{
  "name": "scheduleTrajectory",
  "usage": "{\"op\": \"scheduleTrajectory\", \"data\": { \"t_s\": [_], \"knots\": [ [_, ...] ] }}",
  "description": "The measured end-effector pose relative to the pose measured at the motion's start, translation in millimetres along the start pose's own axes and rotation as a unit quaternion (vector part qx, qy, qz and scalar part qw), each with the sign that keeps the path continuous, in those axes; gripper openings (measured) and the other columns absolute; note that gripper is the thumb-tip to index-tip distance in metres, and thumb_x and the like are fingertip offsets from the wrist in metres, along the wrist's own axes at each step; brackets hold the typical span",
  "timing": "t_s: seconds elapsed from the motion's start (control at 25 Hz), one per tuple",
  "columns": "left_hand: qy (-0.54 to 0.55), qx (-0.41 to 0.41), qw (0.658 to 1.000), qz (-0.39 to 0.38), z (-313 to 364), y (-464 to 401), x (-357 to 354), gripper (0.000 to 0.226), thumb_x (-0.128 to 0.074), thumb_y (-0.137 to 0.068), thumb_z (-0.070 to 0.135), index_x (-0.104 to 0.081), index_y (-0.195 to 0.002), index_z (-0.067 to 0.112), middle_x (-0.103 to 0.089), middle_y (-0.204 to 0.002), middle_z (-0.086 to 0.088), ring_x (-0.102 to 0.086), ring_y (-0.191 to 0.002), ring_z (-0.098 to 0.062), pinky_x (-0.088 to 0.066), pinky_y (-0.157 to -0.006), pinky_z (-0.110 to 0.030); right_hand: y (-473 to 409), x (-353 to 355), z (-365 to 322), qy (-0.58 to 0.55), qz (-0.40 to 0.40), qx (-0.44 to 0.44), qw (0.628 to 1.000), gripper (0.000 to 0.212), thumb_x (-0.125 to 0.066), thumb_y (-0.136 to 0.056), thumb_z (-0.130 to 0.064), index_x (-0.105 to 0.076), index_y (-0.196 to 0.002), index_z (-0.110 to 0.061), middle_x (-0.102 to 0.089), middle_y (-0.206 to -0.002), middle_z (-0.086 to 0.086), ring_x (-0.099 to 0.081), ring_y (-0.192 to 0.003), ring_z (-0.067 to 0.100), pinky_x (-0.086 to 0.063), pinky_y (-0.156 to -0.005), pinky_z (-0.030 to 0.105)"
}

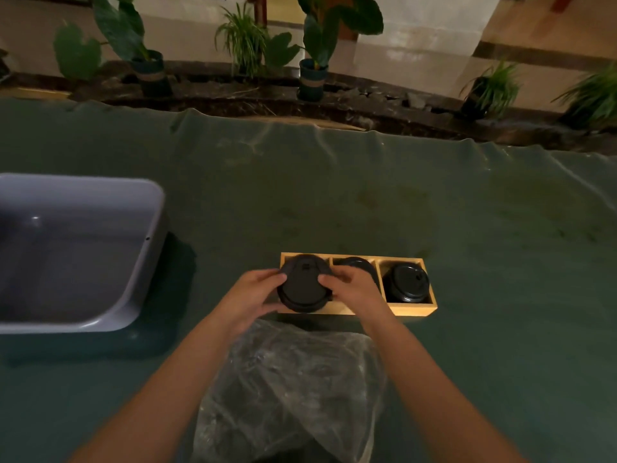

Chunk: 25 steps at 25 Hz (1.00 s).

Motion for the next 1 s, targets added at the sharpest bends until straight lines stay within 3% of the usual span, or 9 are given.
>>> {"op": "scheduleTrajectory", "data": {
  "t_s": [0.08, 0.12, 0.2, 0.28, 0.4, 0.56, 0.68, 0.88, 1.0],
  "knots": [
    [-0.054, 0.002, 0.998, 0.029, 11, -23, -5, 0.027, -0.051, -0.092, 0.014, -0.059, -0.116, 0.005, -0.061, -0.116, -0.008, -0.055, -0.110, -0.020, -0.052, -0.089, -0.039, -26, 5, -3, 0.002, -0.015, -0.005, 1.000, 0.032, -0.065, -0.083, -0.015, -0.063, -0.114, -0.004, -0.069, -0.101, 0.005, -0.065, -0.087, 0.011, -0.054, -0.077, 0.021],
    [-0.081, 0.003, 0.996, 0.047, 13, -33, -6, 0.029, -0.052, -0.092, 0.016, -0.058, -0.119, 0.005, -0.059, -0.116, -0.006, -0.055, -0.108, -0.018, -0.050, -0.091, -0.039, -39, 7, 0, 0.015, -0.015, -0.013, 1.000, 0.032, -0.065, -0.083, -0.016, -0.064, -0.113, -0.005, -0.069, -0.103, 0.006, -0.065, -0.090, 0.013, -0.054, -0.082, 0.025],
    [-0.122, 0.001, 0.989, 0.084, 11, -53, -5, 0.025, -0.054, -0.091, 0.018, -0.062, -0.112, 0.007, -0.061, -0.107, -0.004, -0.057, -0.093, -0.013, -0.048, -0.084, -0.034, -61, 11, 6, 0.062, -0.009, -0.021, 0.998, 0.030, -0.066, -0.082, -0.021, -0.065, -0.109, -0.007, -0.070, -0.106, 0.007, -0.064, -0.100, 0.021, -0.052, -0.093, 0.039],
    [-0.158, 0.001, 0.982, 0.105, 4, -67, -3, 0.017, -0.054, -0.091, 0.018, -0.066, -0.100, 0.010, -0.063, -0.099, -0.006, -0.058, -0.087, -0.015, -0.048, -0.079, -0.033, -74, 11, 10, 0.127, -0.006, -0.005, 0.992, 0.029, -0.066, -0.082, -0.024, -0.067, -0.106, -0.008, -0.070, -0.107, 0.008, -0.063, -0.102, 0.024, -0.050, -0.094, 0.042],
    [-0.261, -0.008, 0.958, 0.122, -5, -81, 2, 0.022, -0.054, -0.090, 0.021, -0.068, -0.088, 0.004, -0.059, -0.086, -0.013, -0.056, -0.082, -0.023, -0.051, -0.088, -0.044, -82, 7, 9, 0.253, -0.009, 0.032, 0.967, 0.029, -0.061, -0.084, -0.031, -0.067, -0.101, -0.008, -0.071, -0.101, 0.009, -0.063, -0.093, 0.024, -0.048, -0.077, 0.032],
    [-0.399, -0.046, 0.900, 0.168, -4, -86, 3, 0.021, -0.056, -0.088, 0.026, -0.070, -0.079, 0.012, -0.066, -0.084, -0.014, -0.061, -0.083, -0.026, -0.047, -0.077, -0.034, -87, 1, 10, 0.378, -0.007, 0.062, 0.924, 0.027, -0.056, -0.086, -0.035, -0.063, -0.093, -0.010, -0.067, -0.084, 0.008, -0.063, -0.082, 0.024, -0.044, -0.061, 0.030],
    [-0.394, -0.058, 0.895, 0.201, -3, -86, 1, 0.023, -0.060, -0.085, 0.028, -0.074, -0.092, 0.011, -0.073, -0.093, -0.012, -0.064, -0.092, -0.025, -0.046, -0.080, -0.029, -88, 0, 8, 0.424, 0.019, 0.090, 0.901, 0.026, -0.057, -0.086, -0.034, -0.060, -0.101, -0.013, -0.065, -0.089, 0.007, -0.062, -0.089, 0.026, -0.044, -0.062, 0.030],
    [-0.377, -0.043, 0.893, 0.243, -8, -86, 5, 0.032, -0.061, -0.084, 0.036, -0.070, -0.100, 0.011, -0.072, -0.102, -0.007, -0.062, -0.102, -0.024, -0.045, -0.086, -0.030, -87, 0, 4, 0.392, 0.050, 0.120, 0.911, 0.042, -0.062, -0.084, -0.028, -0.051, -0.122, -0.014, -0.058, -0.119, 0.010, -0.060, -0.102, 0.026, -0.051, -0.080, 0.037],
    [-0.288, -0.030, 0.929, 0.233, -9, -77, 11, 0.042, -0.060, -0.083, 0.040, -0.062, -0.114, 0.012, -0.065, -0.116, -0.006, -0.059, -0.108, -0.024, -0.046, -0.097, -0.037, -77, 6, -1, 0.380, 0.071, 0.115, 0.915, 0.046, -0.060, -0.086, -0.032, -0.046, -0.126, -0.016, -0.049, -0.128, 0.010, -0.060, -0.102, 0.028, -0.051, -0.080, 0.038]
  ]
}}
Point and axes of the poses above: each hand's wrist, its own y-axis away from the middle knuckle, its own x-axis out of the back of the hand, z = x × y, the point moved 6 cm from there along -y, towards the middle knuckle
